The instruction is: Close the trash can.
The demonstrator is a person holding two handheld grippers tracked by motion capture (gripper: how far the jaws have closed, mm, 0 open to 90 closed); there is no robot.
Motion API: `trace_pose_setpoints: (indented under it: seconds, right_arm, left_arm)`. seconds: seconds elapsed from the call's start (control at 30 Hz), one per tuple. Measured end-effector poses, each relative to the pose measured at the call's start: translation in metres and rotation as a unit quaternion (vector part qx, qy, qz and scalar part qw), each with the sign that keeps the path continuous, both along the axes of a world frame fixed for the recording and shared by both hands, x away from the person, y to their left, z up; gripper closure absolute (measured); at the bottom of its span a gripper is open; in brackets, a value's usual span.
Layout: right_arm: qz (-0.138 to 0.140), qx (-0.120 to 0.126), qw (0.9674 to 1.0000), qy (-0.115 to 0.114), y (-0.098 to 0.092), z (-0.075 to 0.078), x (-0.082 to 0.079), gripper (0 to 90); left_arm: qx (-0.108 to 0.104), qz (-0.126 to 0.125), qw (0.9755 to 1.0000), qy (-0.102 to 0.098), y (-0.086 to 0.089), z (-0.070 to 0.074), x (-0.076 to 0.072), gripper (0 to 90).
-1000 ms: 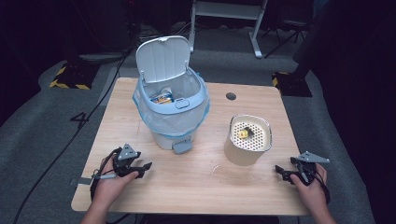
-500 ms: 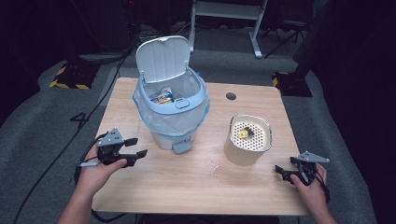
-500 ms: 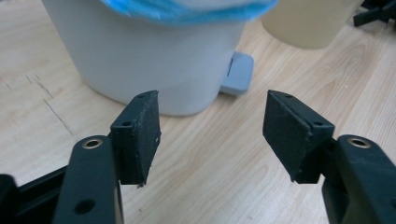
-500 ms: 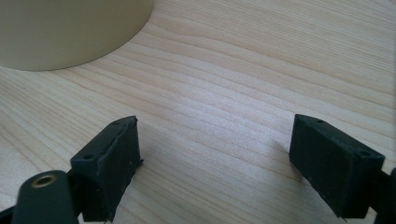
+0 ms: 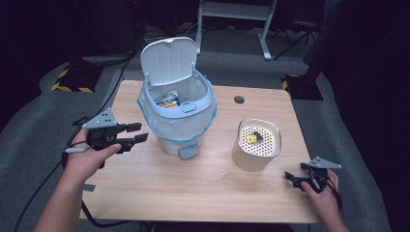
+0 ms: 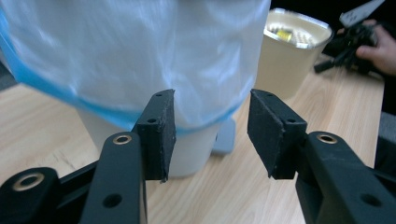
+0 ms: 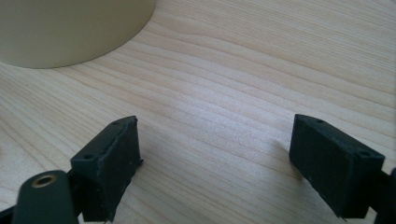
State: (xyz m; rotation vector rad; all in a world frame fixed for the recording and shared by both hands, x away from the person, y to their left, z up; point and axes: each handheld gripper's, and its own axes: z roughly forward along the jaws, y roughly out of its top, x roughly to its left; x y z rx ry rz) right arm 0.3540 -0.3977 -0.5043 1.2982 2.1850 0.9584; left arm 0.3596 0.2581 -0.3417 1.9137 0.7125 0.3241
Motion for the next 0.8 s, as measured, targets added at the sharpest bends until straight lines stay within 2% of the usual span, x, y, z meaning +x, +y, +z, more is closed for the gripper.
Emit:
trace_pose_setpoints:
  seconds: [0.07,0.1,0.17,0.37,0.53,0.63,0.73,0.8]
  right_arm:
    - [0.0,0.0,1.0,0.0,0.0,0.0,0.0,16.3]
    - [0.0,0.0,1.0,0.0,0.0,0.0,0.0,16.3]
    - [0.0,0.0,1.0,0.0,0.0,0.0,0.0,16.3]
    - [0.0,0.0,1.0,0.0,0.0,0.0,0.0,16.3]
    - [0.0,0.0,1.0,0.0,0.0,0.0,0.0,16.3]
    - [0.0,0.0,1.0,0.0,0.0,0.0,0.0,16.3]
    - [0.0,0.0,1.0,0.0,0.0,0.0,0.0,16.3]
    - [0.0,0.0,1.0,0.0,0.0,0.0,0.0,16.3]
  left_arm:
    - [-0.021,0.007,0.9996,-0.015,0.0,0.007,0.002,54.9]
    - [-0.037,0.012,0.999,-0.02,0.001,0.012,0.004,56.1]
    - [-0.055,0.024,0.9978,-0.028,0.002,0.02,0.007,59.2]
    - [-0.089,0.045,0.9937,-0.051,0.004,0.046,0.017,65.7]
    - [-0.088,0.054,0.9924,-0.067,-0.001,0.065,0.024,67.5]
    - [-0.081,0.081,0.9907,-0.074,-0.004,0.077,0.028,69.2]
    - [-0.087,0.088,0.9894,-0.077,-0.005,0.089,0.034,70.1]
    - [-0.08,0.096,0.9888,-0.081,-0.005,0.095,0.038,70.5]
